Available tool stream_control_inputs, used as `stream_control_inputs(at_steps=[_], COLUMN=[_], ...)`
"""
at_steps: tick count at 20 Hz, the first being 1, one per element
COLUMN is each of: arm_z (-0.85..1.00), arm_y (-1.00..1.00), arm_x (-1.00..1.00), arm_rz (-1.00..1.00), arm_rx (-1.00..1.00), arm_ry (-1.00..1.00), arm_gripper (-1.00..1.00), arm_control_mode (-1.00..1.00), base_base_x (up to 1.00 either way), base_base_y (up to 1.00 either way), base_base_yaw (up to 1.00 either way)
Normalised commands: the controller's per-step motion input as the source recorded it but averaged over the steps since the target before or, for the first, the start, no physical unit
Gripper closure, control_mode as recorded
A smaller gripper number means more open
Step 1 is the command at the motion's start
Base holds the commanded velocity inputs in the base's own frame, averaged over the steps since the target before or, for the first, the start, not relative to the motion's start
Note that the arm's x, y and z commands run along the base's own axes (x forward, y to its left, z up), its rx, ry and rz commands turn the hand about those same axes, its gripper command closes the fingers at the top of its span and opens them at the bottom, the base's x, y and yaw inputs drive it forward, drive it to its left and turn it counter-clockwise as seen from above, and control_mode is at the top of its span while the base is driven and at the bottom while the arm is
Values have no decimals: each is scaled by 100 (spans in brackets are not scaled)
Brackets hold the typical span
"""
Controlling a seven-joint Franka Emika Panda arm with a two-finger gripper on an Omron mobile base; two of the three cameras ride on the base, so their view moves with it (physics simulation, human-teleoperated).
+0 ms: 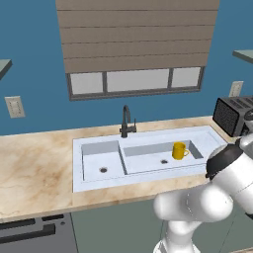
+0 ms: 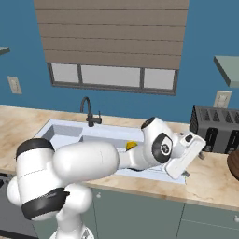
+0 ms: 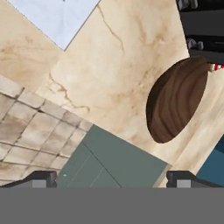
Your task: Pick the mug and place it in the sink. Pick the bowl and place it in the open cabinet and then close the cabinet.
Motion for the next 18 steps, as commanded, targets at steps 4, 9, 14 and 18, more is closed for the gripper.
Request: stream_control_inputs(at_steps=[4,9,14,18], arm_z=[0,0,0,0], arm_y=[-14,-61,-67,-26], arm_x=[11,10,24,26], arm_rz=[1,-15,-23,-5], arm_rx=[1,6,15,4], arm_ry=[-1,0,4,-1], arm_gripper=[-100,-100,-100,-100], arm_control_mode=[-100,-100,-100,-100], base_base_x=[0,0,0,0], base_base_y=[0,0,0,0], base_base_yaw=[0,0,0,0])
